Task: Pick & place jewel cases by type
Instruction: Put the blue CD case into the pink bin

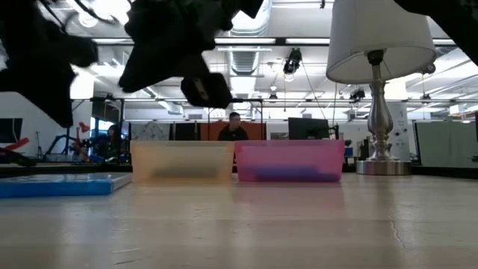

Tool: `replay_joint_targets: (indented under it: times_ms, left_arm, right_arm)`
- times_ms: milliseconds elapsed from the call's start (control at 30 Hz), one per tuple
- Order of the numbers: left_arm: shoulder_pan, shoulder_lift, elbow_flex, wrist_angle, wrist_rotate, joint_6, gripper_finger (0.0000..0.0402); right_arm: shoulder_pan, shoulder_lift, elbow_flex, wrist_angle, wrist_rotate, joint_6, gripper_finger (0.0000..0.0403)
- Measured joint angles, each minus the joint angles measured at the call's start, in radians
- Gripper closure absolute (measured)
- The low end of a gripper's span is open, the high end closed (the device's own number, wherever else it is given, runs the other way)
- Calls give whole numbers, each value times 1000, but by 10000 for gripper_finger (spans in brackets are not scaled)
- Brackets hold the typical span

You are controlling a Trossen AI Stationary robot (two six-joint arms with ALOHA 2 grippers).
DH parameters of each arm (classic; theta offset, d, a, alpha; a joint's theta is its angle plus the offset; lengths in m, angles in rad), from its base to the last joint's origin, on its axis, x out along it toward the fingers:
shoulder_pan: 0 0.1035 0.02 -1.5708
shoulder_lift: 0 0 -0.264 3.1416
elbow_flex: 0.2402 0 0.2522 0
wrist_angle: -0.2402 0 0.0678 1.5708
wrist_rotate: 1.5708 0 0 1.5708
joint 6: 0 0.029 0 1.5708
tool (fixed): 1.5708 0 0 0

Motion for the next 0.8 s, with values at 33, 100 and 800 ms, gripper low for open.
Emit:
replay_joint_targets:
  times_ms: [33, 100, 800]
  left_arm:
    - [55, -5, -13, -2, 23, 59, 401]
    - [157, -10, -43, 26, 76, 182, 401]
    - [416, -59, -356, 399, 578, 515, 401]
  right_arm:
    - [7, 0, -15, 34, 2, 39, 390]
    - [24, 0, -43, 123, 7, 110, 390]
    - [105, 85, -287, 605, 300, 635, 390]
